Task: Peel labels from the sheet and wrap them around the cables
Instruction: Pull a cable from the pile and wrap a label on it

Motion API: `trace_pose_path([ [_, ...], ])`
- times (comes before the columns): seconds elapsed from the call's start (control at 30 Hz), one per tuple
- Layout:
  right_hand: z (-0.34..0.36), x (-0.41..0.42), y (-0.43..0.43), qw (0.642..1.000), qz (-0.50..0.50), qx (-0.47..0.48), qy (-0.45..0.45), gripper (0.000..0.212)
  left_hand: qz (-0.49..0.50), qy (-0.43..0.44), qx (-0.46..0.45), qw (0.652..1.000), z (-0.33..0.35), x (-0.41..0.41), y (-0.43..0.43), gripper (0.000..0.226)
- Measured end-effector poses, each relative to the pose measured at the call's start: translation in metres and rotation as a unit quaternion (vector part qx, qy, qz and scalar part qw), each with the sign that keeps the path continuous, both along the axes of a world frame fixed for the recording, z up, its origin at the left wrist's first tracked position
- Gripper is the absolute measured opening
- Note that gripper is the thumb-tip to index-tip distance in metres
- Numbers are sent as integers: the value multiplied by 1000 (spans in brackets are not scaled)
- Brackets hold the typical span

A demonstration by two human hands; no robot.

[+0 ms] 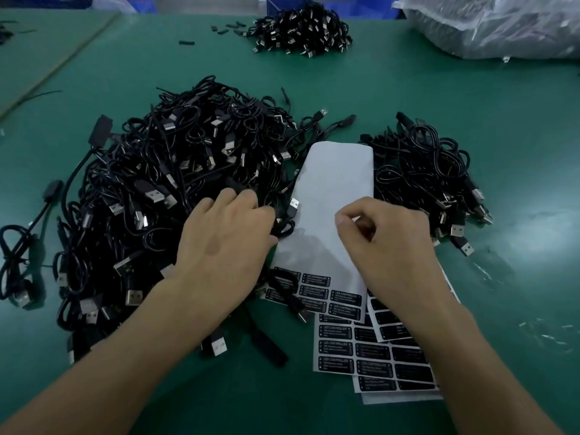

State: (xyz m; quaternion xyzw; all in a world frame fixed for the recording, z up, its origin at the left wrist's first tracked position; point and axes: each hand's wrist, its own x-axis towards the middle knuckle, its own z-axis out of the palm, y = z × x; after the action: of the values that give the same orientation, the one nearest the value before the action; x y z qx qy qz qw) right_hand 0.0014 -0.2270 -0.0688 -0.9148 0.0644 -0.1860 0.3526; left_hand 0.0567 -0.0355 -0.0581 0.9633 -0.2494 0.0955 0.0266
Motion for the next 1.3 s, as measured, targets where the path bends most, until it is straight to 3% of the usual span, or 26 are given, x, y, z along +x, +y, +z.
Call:
trace_pose_path([
  [0.17,-7,0,-2,1000,10,-1,24,13,-6,-44,-132,990,11,3,4,23],
  [0.23,-6,0,-1,1000,16,-10,18,9,2,-22,-222,975,15,4,5,23],
  [0.43,-3,-2,3,996,65,-65,11,36,-22,27,-465,885,21,2,1,16],
  [0.6,-7,-3,5,993,93,-69,14,37,-42,24,-600,798,31,6,3,10],
  [0.77,-7,-5,8,991,116,-61,4,38,-59,54,-675,734,37,6,2,15],
  [0.97,-1,-7,15,985,169,-16,15,46,-54,234,-739,630,39,1,-4,17],
  [1.07,1,-9,17,978,196,74,11,34,-51,278,-757,589,39,0,-7,15],
  [1.17,3,-10,16,944,250,212,28,31,-25,272,-780,564,38,2,-6,15],
  [1.3,8,-11,14,927,272,254,44,21,12,258,-805,535,37,7,-3,17],
])
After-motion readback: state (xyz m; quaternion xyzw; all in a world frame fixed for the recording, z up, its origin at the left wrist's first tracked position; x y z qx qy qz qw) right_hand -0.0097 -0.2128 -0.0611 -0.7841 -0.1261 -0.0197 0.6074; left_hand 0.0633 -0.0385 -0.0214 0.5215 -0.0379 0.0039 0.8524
